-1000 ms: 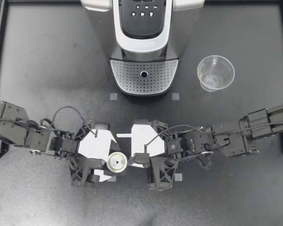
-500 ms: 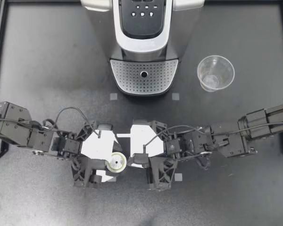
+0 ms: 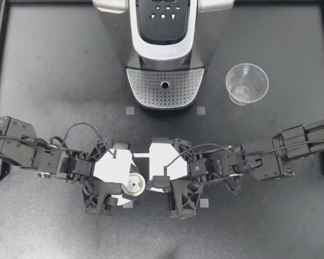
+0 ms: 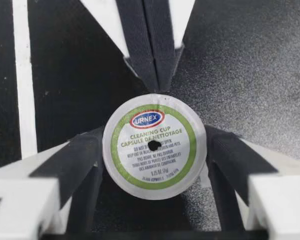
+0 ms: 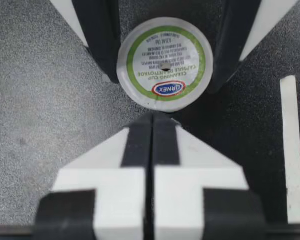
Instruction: Place the coffee capsule inside the capsule container, then place the cup onto the center of the cup tray, then push the 'Hot Water' and 'Travel Mug' buttons.
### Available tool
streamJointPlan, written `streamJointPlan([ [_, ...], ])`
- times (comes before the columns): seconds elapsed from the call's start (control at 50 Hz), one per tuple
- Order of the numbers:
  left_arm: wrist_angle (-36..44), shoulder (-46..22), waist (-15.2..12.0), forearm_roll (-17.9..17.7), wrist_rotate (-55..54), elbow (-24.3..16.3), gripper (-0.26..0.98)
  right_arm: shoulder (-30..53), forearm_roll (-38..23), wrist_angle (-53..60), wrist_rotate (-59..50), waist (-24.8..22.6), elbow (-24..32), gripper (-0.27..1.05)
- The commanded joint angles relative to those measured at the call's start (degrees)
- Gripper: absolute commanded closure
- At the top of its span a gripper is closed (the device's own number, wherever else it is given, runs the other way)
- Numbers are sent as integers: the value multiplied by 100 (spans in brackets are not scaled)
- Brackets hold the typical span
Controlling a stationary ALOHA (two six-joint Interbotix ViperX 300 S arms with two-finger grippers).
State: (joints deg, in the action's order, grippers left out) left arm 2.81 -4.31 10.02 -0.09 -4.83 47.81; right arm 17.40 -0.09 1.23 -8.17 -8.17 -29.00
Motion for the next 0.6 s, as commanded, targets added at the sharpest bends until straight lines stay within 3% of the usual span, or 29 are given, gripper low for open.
streamJointPlan([
  [0.0,0,229,-18,9,-26,-70,24,-290,-9,-44,-26,-18,44,75],
  [0.18,-114,562,-18,0,-53,18,24,-1055,0,62,-79,114,-413,75],
  [0.34,-9,1055,-18,0,-18,176,24,-1934,9,888,-220,571,-1072,75],
  [0.58,940,1714,-18,0,-53,554,24,-2408,0,2566,-176,1397,-1564,75],
])
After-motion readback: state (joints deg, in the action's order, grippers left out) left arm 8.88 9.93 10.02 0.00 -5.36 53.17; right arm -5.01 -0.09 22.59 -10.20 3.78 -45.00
